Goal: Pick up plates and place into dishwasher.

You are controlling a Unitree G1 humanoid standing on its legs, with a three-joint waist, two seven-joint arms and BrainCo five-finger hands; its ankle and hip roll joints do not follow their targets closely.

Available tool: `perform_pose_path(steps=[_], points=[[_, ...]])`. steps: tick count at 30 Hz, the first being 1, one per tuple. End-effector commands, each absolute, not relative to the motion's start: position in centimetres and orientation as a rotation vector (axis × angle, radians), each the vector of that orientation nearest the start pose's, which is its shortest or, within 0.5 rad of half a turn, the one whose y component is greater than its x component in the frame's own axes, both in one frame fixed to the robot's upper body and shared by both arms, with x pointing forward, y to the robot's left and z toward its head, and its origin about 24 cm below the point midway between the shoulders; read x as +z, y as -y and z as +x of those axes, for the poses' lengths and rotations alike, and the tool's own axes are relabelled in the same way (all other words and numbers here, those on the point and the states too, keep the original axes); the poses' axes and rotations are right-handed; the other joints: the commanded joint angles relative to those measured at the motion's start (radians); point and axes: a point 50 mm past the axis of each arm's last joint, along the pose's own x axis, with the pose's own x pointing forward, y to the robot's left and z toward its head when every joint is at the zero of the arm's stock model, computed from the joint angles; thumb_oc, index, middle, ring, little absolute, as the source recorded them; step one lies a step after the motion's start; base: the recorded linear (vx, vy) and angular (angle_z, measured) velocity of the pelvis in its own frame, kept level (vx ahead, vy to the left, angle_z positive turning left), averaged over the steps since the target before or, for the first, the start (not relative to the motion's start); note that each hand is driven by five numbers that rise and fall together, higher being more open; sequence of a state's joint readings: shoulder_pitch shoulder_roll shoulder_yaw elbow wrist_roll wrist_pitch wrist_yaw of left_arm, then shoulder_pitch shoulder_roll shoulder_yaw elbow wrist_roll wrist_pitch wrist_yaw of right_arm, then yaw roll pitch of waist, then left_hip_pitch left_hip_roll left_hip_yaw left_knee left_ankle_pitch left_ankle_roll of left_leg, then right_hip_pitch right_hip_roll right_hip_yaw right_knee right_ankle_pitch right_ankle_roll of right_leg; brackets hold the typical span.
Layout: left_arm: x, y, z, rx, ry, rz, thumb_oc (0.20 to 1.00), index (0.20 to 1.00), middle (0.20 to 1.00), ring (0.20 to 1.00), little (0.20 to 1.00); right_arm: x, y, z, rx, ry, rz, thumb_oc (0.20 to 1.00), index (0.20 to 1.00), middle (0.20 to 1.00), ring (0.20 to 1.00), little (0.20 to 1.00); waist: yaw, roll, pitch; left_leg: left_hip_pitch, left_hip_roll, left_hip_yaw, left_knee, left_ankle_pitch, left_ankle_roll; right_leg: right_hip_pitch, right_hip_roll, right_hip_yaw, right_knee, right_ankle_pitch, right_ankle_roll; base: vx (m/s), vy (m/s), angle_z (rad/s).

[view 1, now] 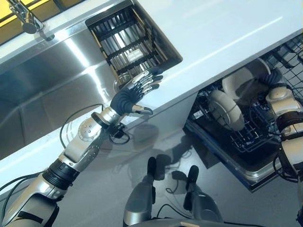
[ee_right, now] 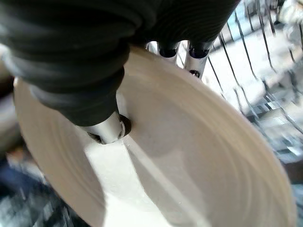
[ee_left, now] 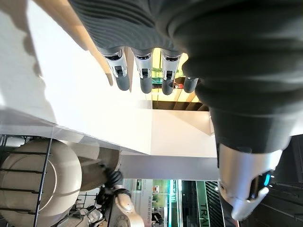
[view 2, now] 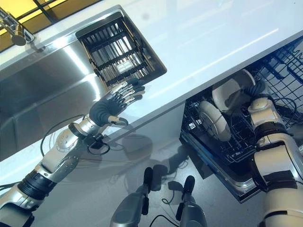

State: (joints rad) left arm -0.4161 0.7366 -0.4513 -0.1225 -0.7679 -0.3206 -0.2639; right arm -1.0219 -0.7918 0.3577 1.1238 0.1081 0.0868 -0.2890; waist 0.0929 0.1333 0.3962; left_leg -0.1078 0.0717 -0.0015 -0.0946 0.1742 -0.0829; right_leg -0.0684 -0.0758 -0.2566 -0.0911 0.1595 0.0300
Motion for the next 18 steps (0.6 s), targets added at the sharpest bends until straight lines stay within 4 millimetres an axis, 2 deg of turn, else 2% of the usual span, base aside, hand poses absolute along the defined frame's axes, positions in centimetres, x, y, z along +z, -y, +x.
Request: perform_pose_path(steps=[1,8,13,18], points=[[18.3,-13.6,26.5,-0.802,0.582,-0.012,1.000,1.000,1.000,1.000,1.000,23.9,35.4,36.0,-0.776,0.138,-0.806,0.200,0.200,0.200,0.200,0.200,-0.016,-0.010,0.005,0.009,-0.055,0.079,0.007,-0.145,0.027,-0.056,-0.036,0.012,0.046,-0.090,0.063,0.04,0.044,0.00],[18.2,-13.5,26.4,-0.782,0.583,-0.026,1.000,1.000,1.000,1.000,1.000,25.6,36.5,34.5,-0.906,0.268,-0.842,0.200,0.200,0.200,0.200,0.200,-0.040,-0.004,-0.003,0.015,-0.057,0.099,0.014,-0.156,0.030,-0.060,-0.038,0.043,0.050,-0.096,0.068,0.03,0.033,-0.06],[18.7,-13.5,26.4,-0.780,0.595,-0.028,1.000,1.000,1.000,1.000,1.000,25.9,36.8,34.5,-0.867,0.194,-0.875,0.200,0.200,0.200,0.200,0.200,-0.045,0.007,0.004,0.004,-0.063,0.097,0.013,-0.153,0.029,-0.073,-0.042,0.047,0.050,-0.096,0.069,0.00,-0.003,-0.08],[19.3,-13.7,26.4,-0.789,0.615,-0.028,1.000,1.000,1.000,1.000,1.000,24.7,37.2,35.0,-0.789,0.048,-0.903,0.200,0.200,0.200,0.200,0.200,-0.037,0.020,0.011,-0.006,-0.065,0.097,0.011,-0.148,0.026,-0.083,-0.047,0.040,0.051,-0.100,0.066,0.00,-0.023,-0.03]])
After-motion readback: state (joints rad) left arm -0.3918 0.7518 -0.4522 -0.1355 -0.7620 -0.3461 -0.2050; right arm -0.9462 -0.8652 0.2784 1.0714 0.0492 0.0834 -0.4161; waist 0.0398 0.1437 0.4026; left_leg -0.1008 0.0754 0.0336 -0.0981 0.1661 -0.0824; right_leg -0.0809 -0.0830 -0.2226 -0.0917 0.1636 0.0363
